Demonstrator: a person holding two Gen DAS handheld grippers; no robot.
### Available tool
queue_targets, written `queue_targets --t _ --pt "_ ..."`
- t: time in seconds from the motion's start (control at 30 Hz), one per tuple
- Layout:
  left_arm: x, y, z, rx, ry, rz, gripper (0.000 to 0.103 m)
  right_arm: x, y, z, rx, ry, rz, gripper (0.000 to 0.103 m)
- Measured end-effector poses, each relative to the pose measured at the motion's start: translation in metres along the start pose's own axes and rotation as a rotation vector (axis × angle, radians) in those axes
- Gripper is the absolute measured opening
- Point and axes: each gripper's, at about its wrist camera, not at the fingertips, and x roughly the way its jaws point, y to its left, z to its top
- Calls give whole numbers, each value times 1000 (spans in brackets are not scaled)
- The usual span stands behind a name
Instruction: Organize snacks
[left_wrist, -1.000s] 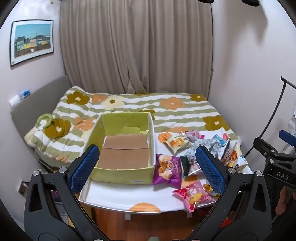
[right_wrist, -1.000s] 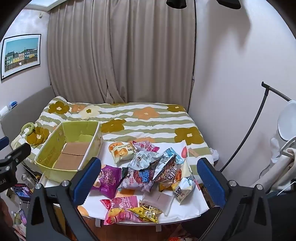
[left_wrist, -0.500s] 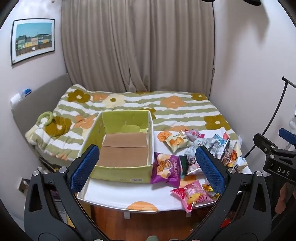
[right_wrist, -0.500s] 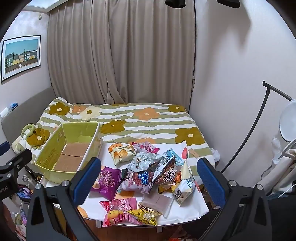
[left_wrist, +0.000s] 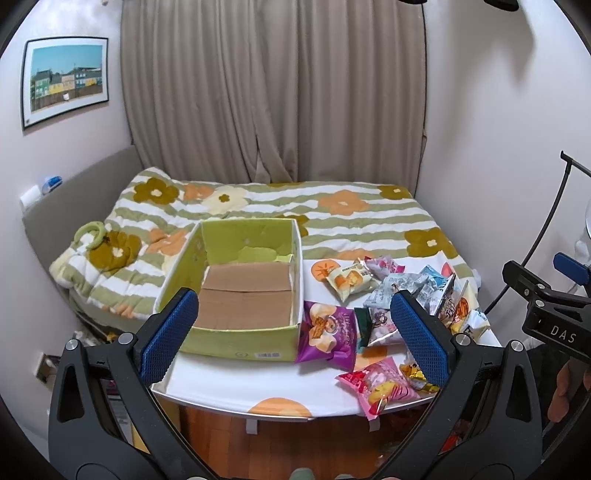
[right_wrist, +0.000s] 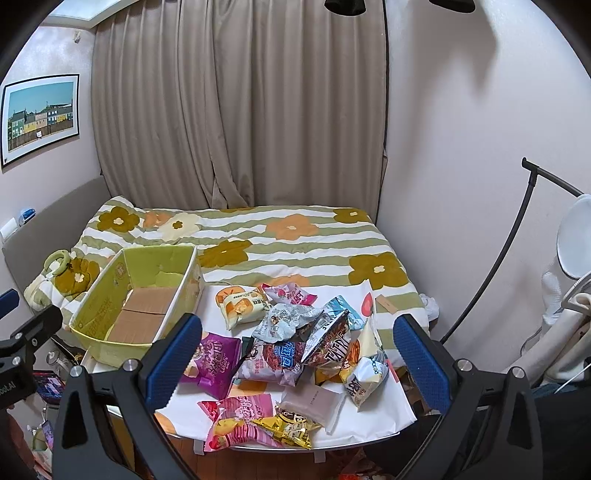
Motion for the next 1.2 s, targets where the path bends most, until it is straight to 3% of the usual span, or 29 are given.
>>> queue_targets --t 1.2 --pt "3 4 3 -19 12 4 103 -2 3 -1 4 6 12 103"
